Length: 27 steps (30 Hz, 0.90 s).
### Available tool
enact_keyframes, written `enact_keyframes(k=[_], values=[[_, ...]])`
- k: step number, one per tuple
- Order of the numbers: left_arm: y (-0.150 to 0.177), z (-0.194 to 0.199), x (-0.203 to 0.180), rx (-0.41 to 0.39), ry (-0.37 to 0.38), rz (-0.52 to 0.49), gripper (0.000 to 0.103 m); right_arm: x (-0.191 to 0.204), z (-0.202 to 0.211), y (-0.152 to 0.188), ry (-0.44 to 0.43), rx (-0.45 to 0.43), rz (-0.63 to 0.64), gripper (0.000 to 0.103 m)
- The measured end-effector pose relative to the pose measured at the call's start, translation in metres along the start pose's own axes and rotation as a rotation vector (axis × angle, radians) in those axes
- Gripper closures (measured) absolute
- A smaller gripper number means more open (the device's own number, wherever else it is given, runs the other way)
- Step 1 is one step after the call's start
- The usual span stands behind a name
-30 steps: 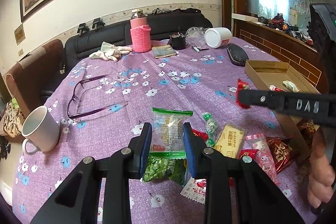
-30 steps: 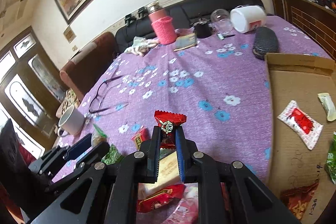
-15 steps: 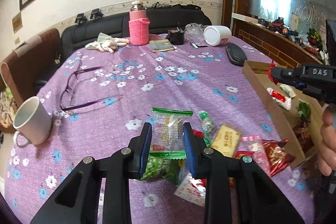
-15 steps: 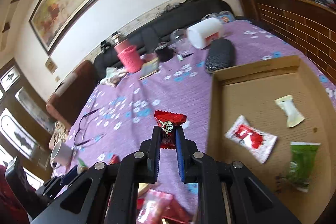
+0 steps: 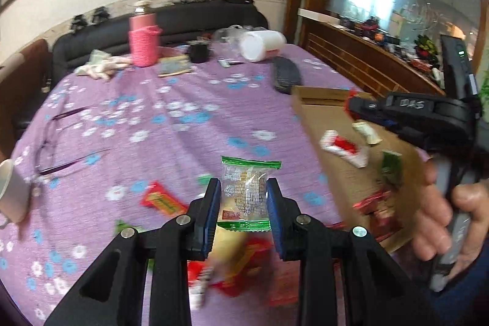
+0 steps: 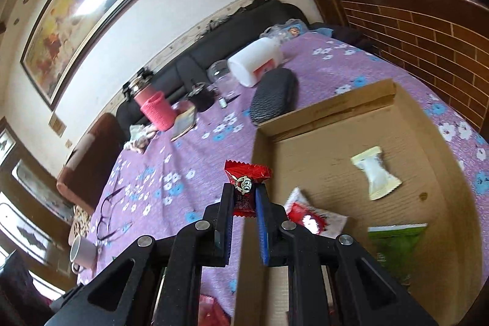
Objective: Organize snacks
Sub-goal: 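Carry the red candy packet and clear packet over the cardboard tray, then open both grippers to drop the packets into the cardboard tray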
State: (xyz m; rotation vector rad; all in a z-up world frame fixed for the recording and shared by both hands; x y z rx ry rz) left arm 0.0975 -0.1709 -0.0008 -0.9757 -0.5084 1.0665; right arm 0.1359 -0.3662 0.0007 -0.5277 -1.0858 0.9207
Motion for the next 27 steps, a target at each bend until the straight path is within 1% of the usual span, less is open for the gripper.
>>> enact_keyframes(k=[5, 7, 9, 11, 14, 17, 22, 27], values=[[-0.003, -0.017, -0.059, 0.056, 0.12, 0.003, 0.074, -0.038, -0.003, -0.005, 0.072, 0.029, -0.079, 0.089], [0.003, -0.025, -0.085, 0.09, 0.171, 0.002, 0.074, -0.053, -0.004, -0.006, 0.1, 0.044, -0.11, 0.089], [0.012, -0.032, -0.107, 0.116, 0.203, -0.011, 0.074, -0.064, -0.006, -0.005, 0.119, 0.064, -0.13, 0.089], [0.02, -0.037, -0.121, 0.135, 0.225, -0.023, 0.074, -0.071, -0.008, -0.003, 0.13, 0.086, -0.138, 0.089], [0.032, -0.043, -0.129, 0.156, 0.24, -0.034, 0.074, -0.077, -0.011, 0.001, 0.15, 0.107, -0.137, 0.089], [0.041, -0.048, -0.13, 0.168, 0.25, -0.046, 0.074, -0.075, -0.012, 0.005, 0.149, 0.124, -0.127, 0.089], [0.041, -0.047, -0.134, 0.151, 0.27, -0.057, 0.074, -0.079, -0.015, 0.007, 0.18, 0.127, -0.114, 0.088], [0.041, -0.044, -0.133, 0.141, 0.277, -0.066, 0.074, -0.081, -0.016, 0.007, 0.192, 0.126, -0.109, 0.088]])
Point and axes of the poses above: each gripper's, at about its wrist camera, not at the fingertips, and z roughly against the way its jaws point, x to its left, y to its underside, the point moved 10 cm from there along -z, roughly the way its jaws point, and after that the axes turned 13 degrees about -x, right-handed, at the moved point
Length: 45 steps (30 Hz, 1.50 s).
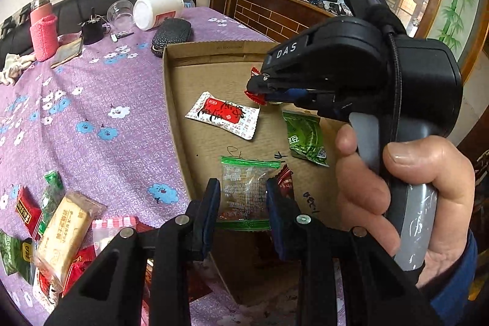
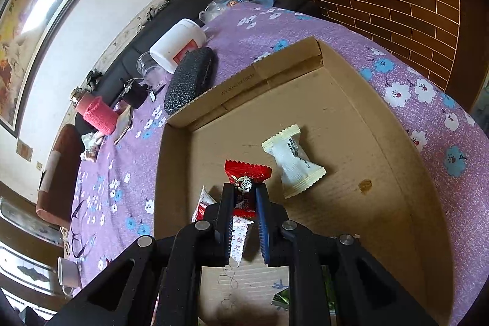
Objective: Organize snacks
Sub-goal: 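Open both grippers to drop the packets into the cardboard tray, then move left gripper to the pile and grasp the green peas bag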
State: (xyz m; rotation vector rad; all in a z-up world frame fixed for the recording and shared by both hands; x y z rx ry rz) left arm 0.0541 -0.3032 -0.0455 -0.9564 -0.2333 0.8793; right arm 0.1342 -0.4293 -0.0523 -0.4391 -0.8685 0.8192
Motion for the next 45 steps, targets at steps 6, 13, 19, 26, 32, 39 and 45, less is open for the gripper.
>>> enact_keyframes(k=[6, 13, 19, 26, 32, 39, 45], values=[[0.0, 0.001, -0.001, -0.002, 0.005, 0.002, 0.074, 0.001, 0.001, 0.0, 0.006, -0.006, 0.002, 0.088], [0.0, 0.001, -0.002, 0.0, 0.011, 0.007, 0.073, 0.003, 0.004, -0.003, 0.007, -0.022, 0.007, 0.088], [-0.002, 0.004, -0.001, -0.008, 0.009, 0.015, 0.07, 0.004, 0.008, -0.005, -0.003, -0.036, 0.007, 0.088], [-0.013, 0.019, 0.013, -0.03, -0.024, 0.056, 0.063, 0.022, 0.018, -0.007, -0.03, -0.078, 0.06, 0.088], [-0.012, 0.037, 0.043, 0.014, -0.107, 0.103, 0.062, 0.05, 0.022, 0.004, -0.095, -0.075, 0.138, 0.088], [-0.008, 0.087, 0.114, 0.011, -0.229, 0.177, 0.052, 0.069, 0.026, 0.012, -0.131, -0.086, 0.201, 0.088], [0.009, 0.133, 0.202, -0.011, -0.387, 0.286, 0.045, 0.078, 0.025, 0.02, -0.152, -0.071, 0.224, 0.088]])
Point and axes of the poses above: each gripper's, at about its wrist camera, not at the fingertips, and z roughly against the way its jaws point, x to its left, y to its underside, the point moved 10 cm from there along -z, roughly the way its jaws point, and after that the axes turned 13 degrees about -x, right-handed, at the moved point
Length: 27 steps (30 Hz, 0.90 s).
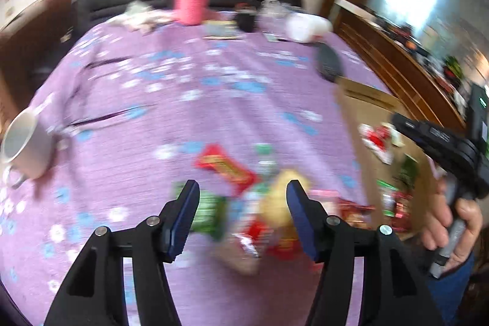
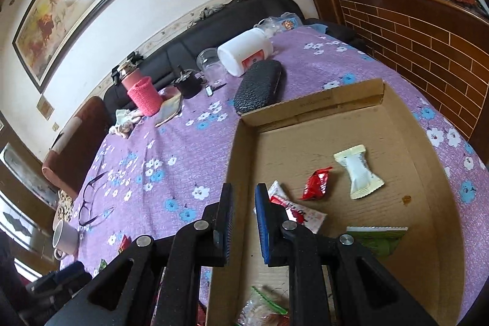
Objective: Organize snacks
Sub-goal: 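Move left gripper to the pile and grasp the green peas bag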
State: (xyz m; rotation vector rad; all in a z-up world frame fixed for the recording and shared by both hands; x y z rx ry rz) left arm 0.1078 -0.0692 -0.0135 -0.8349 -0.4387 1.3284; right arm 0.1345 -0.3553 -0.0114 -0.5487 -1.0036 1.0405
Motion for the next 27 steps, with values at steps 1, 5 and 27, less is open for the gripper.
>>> enact_keyframes(k=[1, 5, 27], values=[[0.002, -0.001, 0.013, 0.006, -0.02, 0.017, 0.044, 0.004, 0.0, 0.002, -0.006, 0.005, 0.011, 0.088], [0.014, -0.013, 0.037, 0.055, -0.045, 0.048, 0.041, 0.022, 0.0, 0.009, -0.036, 0.008, 0.068, 0.087], [0.021, -0.047, 0.049, 0.019, -0.077, 0.032, 0.067, 0.137, -0.005, 0.136, -0.306, 0.334, 0.413, 0.061]])
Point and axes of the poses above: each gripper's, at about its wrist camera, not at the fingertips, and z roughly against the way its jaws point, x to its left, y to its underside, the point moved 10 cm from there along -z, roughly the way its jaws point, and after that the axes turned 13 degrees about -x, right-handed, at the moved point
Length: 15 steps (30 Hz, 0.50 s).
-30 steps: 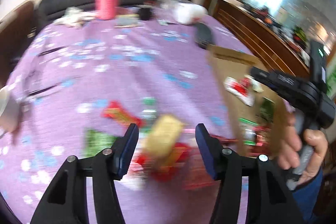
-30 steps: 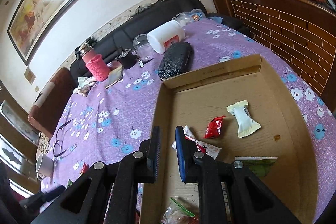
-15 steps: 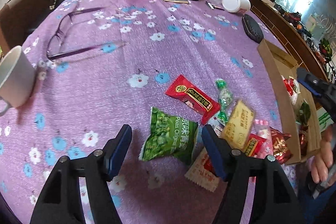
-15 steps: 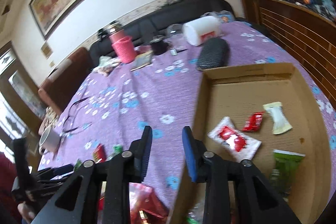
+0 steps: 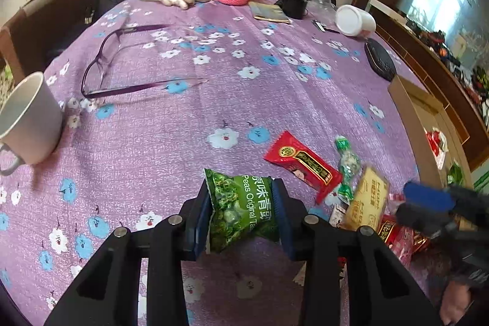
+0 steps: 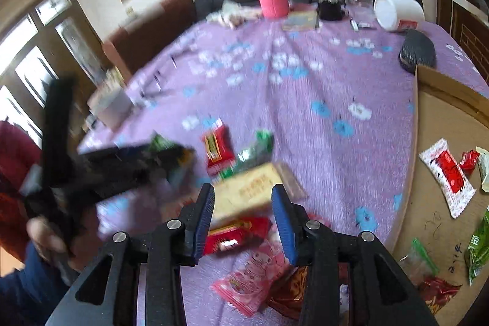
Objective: Organize snacks
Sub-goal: 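Move left gripper to the pile and grasp the green peas bag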
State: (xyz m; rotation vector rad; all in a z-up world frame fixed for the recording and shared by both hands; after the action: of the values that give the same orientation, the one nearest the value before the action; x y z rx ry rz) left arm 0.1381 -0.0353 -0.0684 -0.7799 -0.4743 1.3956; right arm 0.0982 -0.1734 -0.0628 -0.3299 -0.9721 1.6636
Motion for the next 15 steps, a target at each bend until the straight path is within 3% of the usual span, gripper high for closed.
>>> enact_keyframes(k=[4, 6, 8, 10, 15], values=[[-0.002, 0.001, 0.003, -0.004, -0.007, 0.007, 0.067, 0.024, -0.001, 0.02, -0.117, 0.088, 0.07, 0.061], [-0.002, 0.001, 0.005, -0.009, -0.013, 0.011, 0.067, 0.051, 0.007, 0.033, -0.248, 0.137, 0.14, 0.06], [-0.004, 0.002, 0.007, -0.012, -0.016, 0.018, 0.067, 0.073, 0.019, 0.041, -0.333, 0.132, 0.226, 0.06], [-0.005, 0.002, 0.011, -0.012, -0.017, 0.032, 0.067, 0.082, 0.026, 0.047, -0.329, 0.116, 0.311, 0.055], [-0.004, 0.002, 0.013, -0.008, -0.016, 0.047, 0.067, 0.087, 0.026, 0.062, -0.287, 0.107, 0.433, 0.054]])
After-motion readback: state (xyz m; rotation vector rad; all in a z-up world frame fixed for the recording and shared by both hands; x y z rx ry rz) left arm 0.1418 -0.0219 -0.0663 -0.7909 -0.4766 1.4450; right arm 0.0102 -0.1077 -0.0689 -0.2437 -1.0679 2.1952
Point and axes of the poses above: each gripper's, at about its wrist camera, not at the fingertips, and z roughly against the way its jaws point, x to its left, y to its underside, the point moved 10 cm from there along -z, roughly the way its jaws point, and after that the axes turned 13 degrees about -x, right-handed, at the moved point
